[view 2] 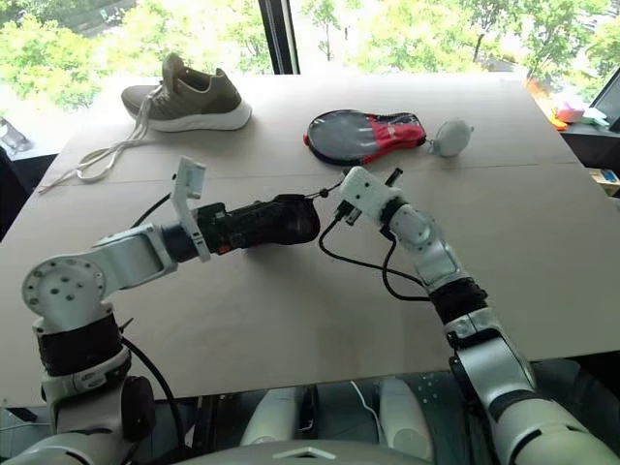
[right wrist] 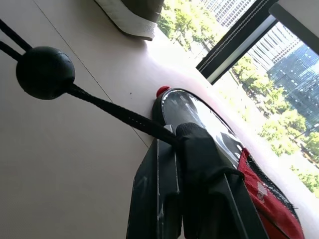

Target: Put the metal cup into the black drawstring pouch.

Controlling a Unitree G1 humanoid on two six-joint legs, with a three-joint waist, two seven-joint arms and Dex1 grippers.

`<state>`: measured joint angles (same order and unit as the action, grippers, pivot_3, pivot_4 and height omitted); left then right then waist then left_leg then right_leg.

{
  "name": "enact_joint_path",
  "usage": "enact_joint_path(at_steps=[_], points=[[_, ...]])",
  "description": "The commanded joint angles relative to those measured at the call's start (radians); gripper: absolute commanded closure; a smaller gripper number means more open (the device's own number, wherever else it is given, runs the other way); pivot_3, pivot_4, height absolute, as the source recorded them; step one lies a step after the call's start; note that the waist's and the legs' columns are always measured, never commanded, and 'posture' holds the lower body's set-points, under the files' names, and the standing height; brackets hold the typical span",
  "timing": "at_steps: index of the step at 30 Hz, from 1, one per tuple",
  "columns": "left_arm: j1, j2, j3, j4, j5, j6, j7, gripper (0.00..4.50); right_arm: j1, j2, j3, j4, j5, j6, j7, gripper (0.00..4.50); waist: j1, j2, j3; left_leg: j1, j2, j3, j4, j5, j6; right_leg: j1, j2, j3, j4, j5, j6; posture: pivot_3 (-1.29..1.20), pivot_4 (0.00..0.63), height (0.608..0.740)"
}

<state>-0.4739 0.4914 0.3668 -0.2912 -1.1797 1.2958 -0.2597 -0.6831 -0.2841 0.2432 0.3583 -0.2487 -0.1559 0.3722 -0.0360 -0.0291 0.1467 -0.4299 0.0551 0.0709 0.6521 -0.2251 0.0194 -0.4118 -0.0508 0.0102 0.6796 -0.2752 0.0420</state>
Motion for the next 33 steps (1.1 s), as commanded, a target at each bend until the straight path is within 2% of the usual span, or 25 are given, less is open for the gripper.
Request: enact_joint_path(at_steps=[1,3,7,11,21,24,28,30,33], points=[[-0.034,0.056,-0.081,-0.065,0.078,-0.11,-0.107,1.73,0.009,-0.041,-0.027,-0.173,-0.011,0.052,0.026,4.5,-0.003,0.0,0.0,0.0,0.0,0.001,0.0,0.0,0.0,0.0,0.0,0.001,0.0,0.0,0.0,0.0,0.15,0.74],[-0.067,0.077,-0.159,-0.061,0.149,-0.176,-0.176,0.82,0.013,-0.068,-0.032,-0.261,-0.019,0.099,0.052,4.5,0.0,0.0,0.0,0.0,-0.001,0.001,0.0,0.0,0.0,0.0,0.001,0.001,0.0,0.0,0.0,0.0,0.15,0.74],[-0.126,0.085,-0.287,0.001,0.288,-0.299,-0.277,0.82,0.015,-0.079,-0.033,-0.375,-0.022,0.185,0.083,4.5,0.004,0.001,0.001,0.0,-0.002,0.001,0.0,0.0,0.0,0.0,0.002,0.001,-0.001,0.0,0.0,0.0,0.15,0.74],[-0.229,0.023,-0.417,0.135,0.441,-0.43,-0.343,0.82,0.011,-0.076,-0.025,-0.47,-0.027,0.261,0.108,4.5,0.012,0.001,0.001,0.0,-0.003,0.001,0.001,0.0,0.0,0.0,0.002,0.001,-0.001,0.0,0.0,0.0,0.15,0.74],[-0.327,-0.068,-0.484,0.325,0.596,-0.581,-0.47,0.82,0.008,-0.055,-0.009,-0.539,-0.041,0.341,0.114,4.5,0.022,0.001,0.001,-0.002,-0.003,0.001,0.001,0.0,0.001,-0.001,0.004,0.001,-0.002,0.0,0.0,0.0,0.15,0.74],[-0.34,-0.087,-0.479,0.343,0.613,-0.591,-0.487,1.64,0.013,-0.051,-0.007,-0.548,-0.046,0.352,0.112,4.5,0.022,0.001,0.001,-0.002,-0.003,0.001,0.001,0.0,0.001,-0.001,0.004,0.001,-0.002,0.0,0.0,0.0,0.15,0.74],[-0.346,-0.11,-0.475,0.35,0.63,-0.596,-0.497,3.63,0.022,-0.05,-0.001,-0.554,-0.051,0.355,0.114,4.5,0.022,0.001,0.001,-0.002,-0.003,0.001,0.001,0.0,0.001,-0.001,0.004,0.001,-0.001,0.0,0.0,0.0,0.15,0.74],[-0.345,-0.114,-0.482,0.349,0.644,-0.6,-0.505,4.36,0.023,-0.049,0.0,-0.556,-0.05,0.357,0.114,4.5,0.022,0.001,0.001,-0.002,-0.003,0.001,0.001,0.0,0.001,-0.001,0.004,0.001,-0.001,0.0,0.0,0.0,0.15,0.74],[-0.338,-0.122,-0.48,0.347,0.654,-0.598,-0.51,4.35,0.028,-0.046,-0.004,-0.556,-0.044,0.362,0.109,4.5,0.022,0.001,0.001,-0.002,-0.003,0.001,0.001,0.0,0.001,-0.001,0.004,0.001,-0.001,0.0,0.0,0.0,0.15,0.74]])
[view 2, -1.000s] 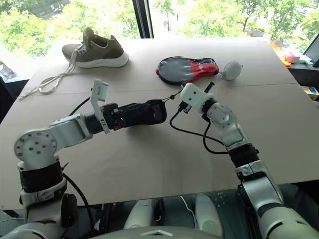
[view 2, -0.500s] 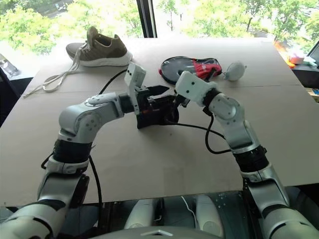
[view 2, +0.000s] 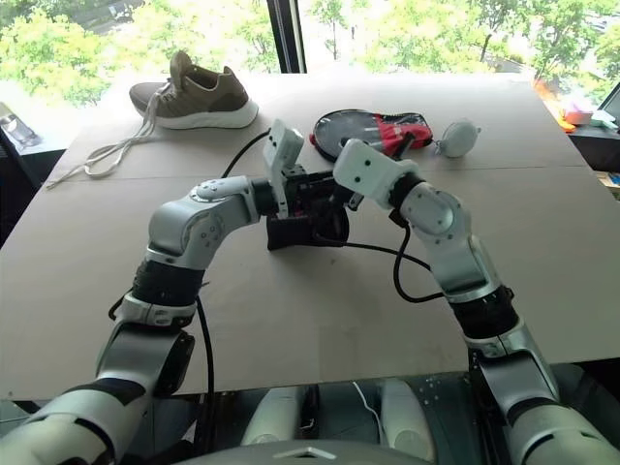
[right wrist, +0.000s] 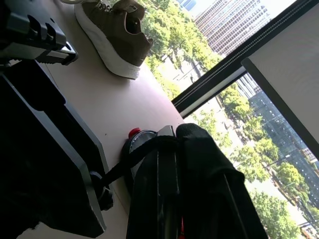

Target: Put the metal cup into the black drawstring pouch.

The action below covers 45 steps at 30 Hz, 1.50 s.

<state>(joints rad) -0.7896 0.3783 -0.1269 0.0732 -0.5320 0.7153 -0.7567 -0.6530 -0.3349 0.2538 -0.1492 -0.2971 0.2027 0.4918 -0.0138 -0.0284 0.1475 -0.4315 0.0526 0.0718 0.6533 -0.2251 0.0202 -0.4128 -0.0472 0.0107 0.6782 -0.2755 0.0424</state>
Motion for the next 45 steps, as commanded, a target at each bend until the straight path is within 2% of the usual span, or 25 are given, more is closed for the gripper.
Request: enact_joint_path(at_steps=[1,4,9,13,23,25,28,31,32,33,35,39,41,44,45], points=[[-0.02,-0.01,0.014,-0.018,0.009,-0.015,-0.012,4.35,-0.001,0.005,-0.02,-0.046,0.007,0.007,-0.013,4.5,0.0,0.0,0.0,0.0,0.0,0.0,0.0,0.0,0.0,0.0,0.0,0.0,0.0,0.0,0.0,0.0,0.15,0.74],[0.01,0.007,-0.003,-0.036,0.019,0.025,-0.013,4.35,-0.028,0.009,-0.11,0.027,0.042,0.083,-0.059,4.5,0.0,0.0,0.0,0.0,0.0,0.0,0.0,0.0,0.0,0.0,0.0,0.0,0.0,0.0,0.0,0.0,0.15,0.74],[0.097,0.038,-0.021,-0.089,0.02,0.119,0.001,4.35,-0.107,-0.037,-0.293,0.276,0.121,0.158,-0.157,4.5,0.0,0.0,0.0,0.0,0.0,0.0,0.0,0.0,0.0,0.0,0.0,0.001,0.0,0.0,0.0,0.0,0.15,0.74],[0.154,0.061,-0.031,-0.126,0.033,0.164,0.02,4.35,-0.142,-0.09,-0.37,0.432,0.171,0.159,-0.202,4.5,0.0,0.0,0.001,0.0,0.001,0.0,0.0,0.0,0.0,0.0,0.0,0.0,0.0,0.0,0.0,0.0,0.15,0.74],[0.232,0.113,-0.077,-0.143,0.071,0.144,0.023,4.35,-0.054,-0.139,-0.328,0.491,0.216,0.157,-0.188,4.5,-0.002,0.003,0.002,0.001,0.001,0.001,0.0,0.0,0.0,0.0,0.0,0.002,0.0,0.0,0.0,0.0,0.15,0.74],[0.242,0.123,-0.087,-0.147,0.085,0.121,0.018,4.35,-0.004,-0.126,-0.301,0.439,0.232,0.169,-0.147,4.5,-0.002,0.003,0.002,0.001,0.001,0.001,0.0,0.0,0.0,0.0,0.0,0.002,0.0,0.0,0.0,0.0,0.15,0.74],[0.279,0.105,-0.075,-0.152,0.12,-0.003,0.032,4.35,0.09,-0.122,-0.254,0.331,0.247,0.166,-0.087,4.5,-0.001,0.004,0.001,0.001,0.001,0.001,0.0,0.0,0.0,0.0,0.0,0.002,0.0,0.0,0.0,0.0,0.15,0.74],[0.276,0.078,0.027,-0.162,-0.004,0.051,0.006,4.35,0.17,-0.141,-0.237,0.212,0.3,0.205,0.009,4.5,-0.001,0.004,0.002,0.001,0.001,0.001,0.0,0.0,0.0,0.0,0.0,0.002,0.001,0.0,0.0,0.0,0.15,0.74],[0.28,0.078,0.059,-0.182,-0.047,0.071,-0.007,3.34,0.197,-0.157,-0.232,0.186,0.3,0.205,0.024,3.89,-0.003,0.004,0.002,0.002,0.001,0.001,0.0,0.0,0.001,0.001,0.0,0.002,0.001,0.0,0.0,0.0,0.15,0.74],[0.286,0.077,0.092,-0.201,-0.081,0.087,-0.007,3.02,0.229,-0.168,-0.239,0.156,0.313,0.215,0.039,3.63,-0.003,0.004,0.002,0.002,0.001,0.001,0.001,-0.001,0.002,0.001,0.001,0.002,0.002,0.0,0.0,0.0,0.15,0.74],[0.302,0.083,0.158,-0.241,-0.144,0.123,-0.003,2.2,0.285,-0.189,-0.26,0.09,0.349,0.231,0.068,2.72,-0.002,0.004,0.002,0.002,0.001,0.0,0.001,-0.001,0.002,0.001,0.001,0.001,0.002,0.0,0.0,0.0,0.15,0.74],[0.345,0.12,0.366,-0.297,-0.366,0.294,0.042,0.55,0.467,-0.261,-0.34,-0.085,0.454,0.26,0.171,1.0,0.001,0.005,0.002,0.001,0.002,-0.001,0.001,-0.001,0.002,0.001,0.001,0.001,0.001,0.0,0.0,0.0,0.15,0.74],[0.392,0.143,0.415,-0.34,-0.362,0.279,0.075,0.48,0.567,-0.281,-0.378,-0.163,0.501,0.243,0.209,0.07,0.001,0.005,0.002,0.0,0.002,0.0,0.0,-0.001,0.001,0.001,0.001,0.001,0.0,0.0,0.0,0.0,0.15,0.74],[0.501,0.132,0.448,-0.431,-0.274,0.142,0.123,0.48,0.665,-0.235,-0.452,-0.23,0.625,0.173,0.258,0.07,0.0,0.005,0.002,0.003,0.002,0.0,0.0,-0.001,0.002,0.003,0.0,0.001,0.0,0.0,0.0,0.0,0.15,0.74],[0.555,0.132,0.453,-0.461,-0.248,0.071,0.087,0.48,0.691,-0.218,-0.467,-0.245,0.647,0.116,0.276,0.07,-0.001,0.005,0.002,0.004,0.002,0.0,0.0,-0.003,0.004,0.004,0.0,0.002,0.0,0.0,0.0,0.0,0.15,0.74]])
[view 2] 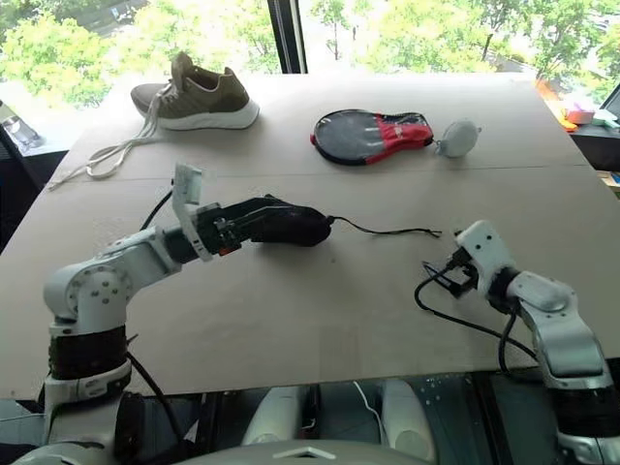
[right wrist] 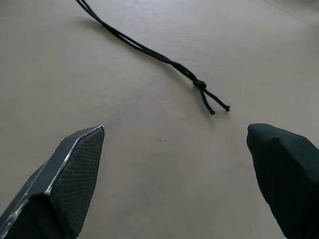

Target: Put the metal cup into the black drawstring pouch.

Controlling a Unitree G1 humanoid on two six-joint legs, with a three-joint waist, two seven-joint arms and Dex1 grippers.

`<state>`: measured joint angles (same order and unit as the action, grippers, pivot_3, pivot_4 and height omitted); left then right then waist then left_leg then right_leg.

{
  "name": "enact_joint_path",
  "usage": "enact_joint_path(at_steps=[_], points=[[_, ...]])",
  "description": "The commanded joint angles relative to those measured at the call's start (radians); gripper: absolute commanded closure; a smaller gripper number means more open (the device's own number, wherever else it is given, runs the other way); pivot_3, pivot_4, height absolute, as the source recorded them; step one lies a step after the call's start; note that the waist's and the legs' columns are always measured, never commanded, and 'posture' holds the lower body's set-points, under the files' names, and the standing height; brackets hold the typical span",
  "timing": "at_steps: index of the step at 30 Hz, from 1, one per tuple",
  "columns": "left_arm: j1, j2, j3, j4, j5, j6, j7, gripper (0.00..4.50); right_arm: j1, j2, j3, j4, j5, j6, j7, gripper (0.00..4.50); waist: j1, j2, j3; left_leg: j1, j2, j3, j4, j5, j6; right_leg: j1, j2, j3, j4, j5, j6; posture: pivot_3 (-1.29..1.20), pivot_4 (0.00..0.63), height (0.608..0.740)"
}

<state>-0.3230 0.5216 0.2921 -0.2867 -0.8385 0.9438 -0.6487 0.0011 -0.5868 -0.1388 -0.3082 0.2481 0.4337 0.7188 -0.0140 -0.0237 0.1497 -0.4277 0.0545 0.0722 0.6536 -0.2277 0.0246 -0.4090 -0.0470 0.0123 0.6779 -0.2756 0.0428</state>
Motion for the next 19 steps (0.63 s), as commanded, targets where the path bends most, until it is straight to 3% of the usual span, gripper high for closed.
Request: enact_joint_path(at_steps=[1,4,9,19], points=[[0.15,0.003,0.039,-0.129,0.082,-0.196,-0.044,0.48,0.063,0.035,-0.08,-0.094,0.109,-0.146,0.066,0.07,-0.002,0.0,0.0,0.001,0.0,0.001,0.0,0.0,0.0,0.001,0.0,0.001,0.0,0.0,0.0,0.0,0.15,0.74],[0.307,0.052,0.047,-0.167,0.122,-0.272,-0.116,0.48,0.117,0.028,-0.086,-0.076,0.115,-0.22,0.106,0.07,-0.001,0.0,0.0,0.005,0.001,0.001,-0.001,-0.001,0.001,0.003,0.001,0.001,0.001,0.0,-0.001,0.0,0.15,0.74],[0.493,0.053,0.127,-0.211,0.129,-0.377,-0.143,0.48,0.222,0.025,-0.152,-0.059,0.134,-0.308,0.129,0.07,0.008,0.0,0.001,0.014,0.002,0.0,-0.002,-0.001,0.001,0.012,-0.001,-0.001,-0.002,-0.002,-0.004,0.0,0.15,0.74],[0.609,0.037,0.16,-0.267,0.109,-0.421,-0.096,0.48,0.293,0.006,-0.204,-0.108,0.146,-0.308,0.106,0.07,0.007,0.0,0.0,0.014,0.003,0.001,-0.001,-0.001,0.002,0.013,-0.003,0.0,-0.001,-0.003,-0.005,0.0,0.15,0.74]])
